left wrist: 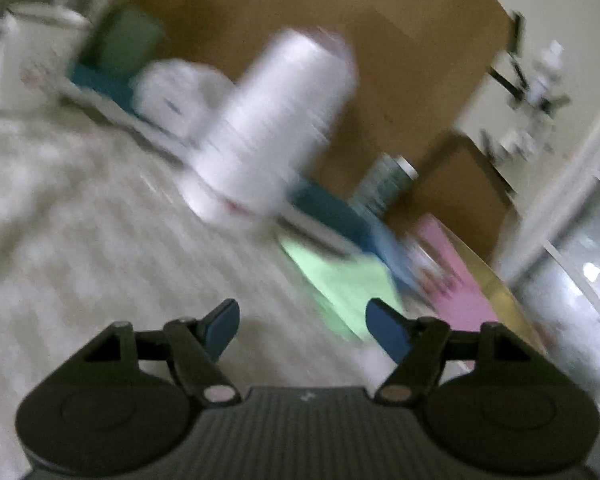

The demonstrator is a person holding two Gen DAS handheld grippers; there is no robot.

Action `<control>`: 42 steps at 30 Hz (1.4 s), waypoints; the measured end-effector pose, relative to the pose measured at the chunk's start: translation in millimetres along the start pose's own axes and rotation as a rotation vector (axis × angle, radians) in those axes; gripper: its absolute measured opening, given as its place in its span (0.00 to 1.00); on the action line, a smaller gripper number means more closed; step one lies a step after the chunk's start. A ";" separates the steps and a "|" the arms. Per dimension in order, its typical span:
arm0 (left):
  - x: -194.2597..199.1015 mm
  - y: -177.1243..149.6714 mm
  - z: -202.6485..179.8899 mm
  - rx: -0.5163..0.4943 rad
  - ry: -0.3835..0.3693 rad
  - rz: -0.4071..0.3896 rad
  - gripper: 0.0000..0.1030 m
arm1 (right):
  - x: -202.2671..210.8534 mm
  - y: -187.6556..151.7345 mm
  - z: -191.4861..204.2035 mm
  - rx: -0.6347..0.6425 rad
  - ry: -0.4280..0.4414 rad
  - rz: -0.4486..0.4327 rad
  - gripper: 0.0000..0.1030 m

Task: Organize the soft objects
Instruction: 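Grasp the white tissue pack with the right gripper, then carry the white tissue pack into the pink tin and open the right gripper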

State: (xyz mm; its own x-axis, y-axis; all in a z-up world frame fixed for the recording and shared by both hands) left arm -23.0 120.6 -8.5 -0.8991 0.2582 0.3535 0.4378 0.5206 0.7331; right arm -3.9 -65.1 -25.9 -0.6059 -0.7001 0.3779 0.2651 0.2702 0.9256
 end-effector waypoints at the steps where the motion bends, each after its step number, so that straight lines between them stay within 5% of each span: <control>1: 0.8 -6.7 -10.6 -0.019 -0.010 0.024 0.66 | 1.0 -6.6 5.4 -0.008 -0.013 0.000 0.60; 4: 4.1 -22.5 -40.4 -0.096 -0.033 0.058 0.63 | 4.7 -17.6 15.4 0.015 -0.053 -0.012 0.62; 7: 1.4 -35.8 -56.4 -0.152 -0.010 0.108 0.61 | 4.0 -20.5 17.6 0.032 -0.067 -0.023 0.79; 9: -2.7 -46.9 -57.3 -0.141 -0.002 0.156 0.57 | 5.7 -24.3 16.9 0.026 -0.059 -0.027 0.81; 13: -3.0 -51.7 -68.5 -0.129 -0.023 0.144 0.50 | 11.9 -30.3 15.3 0.008 -0.047 -0.035 0.59; 18: -8.9 -41.2 -114.4 -0.211 -0.107 0.107 0.48 | 36.7 -30.1 9.3 0.013 -0.130 -0.132 0.58; 24: -57.8 -28.1 -201.7 -0.342 -0.245 0.119 0.48 | 84.7 -16.2 -43.8 -0.023 -0.312 -0.292 0.59; 29: -117.0 -40.7 -267.5 -0.396 -0.336 0.174 0.48 | 117.3 -10.6 -108.3 -0.109 -0.464 -0.339 0.59; 37: -185.3 -72.0 -308.0 -0.464 -0.256 0.172 0.61 | 120.0 -18.5 -207.4 -0.216 -0.687 -0.286 0.61; 40: -189.9 -74.2 -303.0 -0.469 -0.225 0.168 0.61 | 111.4 -22.9 -230.9 -0.221 -0.771 -0.246 0.83; 42: -183.1 -72.8 -297.7 -0.484 -0.220 0.142 0.64 | 109.7 -27.0 -238.1 -0.231 -0.811 -0.239 0.85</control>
State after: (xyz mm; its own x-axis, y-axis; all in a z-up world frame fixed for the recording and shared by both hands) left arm 108.2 -206.8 46.4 -0.7863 0.4894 0.3771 0.4559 0.0476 0.8888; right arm 101.1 -306.6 -14.6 -0.9879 -0.0116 0.1545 0.1548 -0.0256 0.9876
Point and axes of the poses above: each gripper's, at about its wrist camera, not at the fingertips, and x roughly against the way its jaws point, z to its left, y to its top, the point moved 4 cm from there along -x, roughly the way its jaws point, and after that the axes turned 8 degrees about -z, right-handed, at the moved point
